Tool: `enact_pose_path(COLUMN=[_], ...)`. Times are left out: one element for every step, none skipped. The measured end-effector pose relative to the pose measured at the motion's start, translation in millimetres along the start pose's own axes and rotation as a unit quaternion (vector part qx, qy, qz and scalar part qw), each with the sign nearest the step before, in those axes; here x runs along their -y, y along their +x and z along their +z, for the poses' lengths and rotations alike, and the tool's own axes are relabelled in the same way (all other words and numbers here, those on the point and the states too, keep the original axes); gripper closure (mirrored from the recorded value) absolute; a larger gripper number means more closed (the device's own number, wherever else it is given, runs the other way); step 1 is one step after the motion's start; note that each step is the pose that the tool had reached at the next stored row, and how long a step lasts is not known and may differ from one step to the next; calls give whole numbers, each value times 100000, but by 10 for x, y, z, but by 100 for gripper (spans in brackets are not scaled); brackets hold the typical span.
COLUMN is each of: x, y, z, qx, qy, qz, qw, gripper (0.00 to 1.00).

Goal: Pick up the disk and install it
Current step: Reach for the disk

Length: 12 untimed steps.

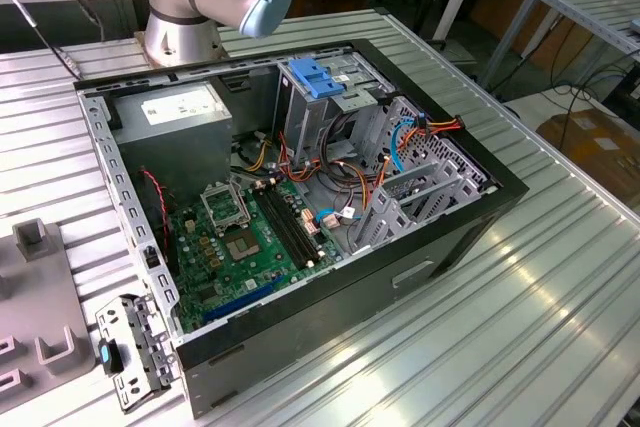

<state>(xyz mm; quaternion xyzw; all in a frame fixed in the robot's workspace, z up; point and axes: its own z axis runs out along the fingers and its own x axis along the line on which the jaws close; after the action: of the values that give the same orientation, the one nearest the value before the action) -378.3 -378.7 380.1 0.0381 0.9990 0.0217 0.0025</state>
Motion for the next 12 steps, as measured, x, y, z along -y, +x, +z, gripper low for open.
enact_pose_path(x=[-3, -5, -6, -8, -9, -10, -10, -10, -10, -11, -10, -10], y=[45, 93, 138, 211, 260, 304, 364, 409, 465, 511, 571, 621], z=[2, 6, 9, 16, 18, 22, 27, 32, 34, 38, 44, 47], qx=[-42, -74, -103, -145, -188, -213, -253, -279, -330, -355, -389, -432], qy=[9, 11, 12, 11, 22, 20, 23, 21, 30, 31, 29, 36], qz=[-3, -4, -4, 5, 9, 7, 5, 6, 6, 14, 17, 15], qw=[100000, 100000, 100000, 100000, 100000, 100000, 100000, 100000, 99999, 99999, 99999, 99999], gripper=[89, 89, 89, 89, 89, 89, 89, 89, 89, 89, 89, 89])
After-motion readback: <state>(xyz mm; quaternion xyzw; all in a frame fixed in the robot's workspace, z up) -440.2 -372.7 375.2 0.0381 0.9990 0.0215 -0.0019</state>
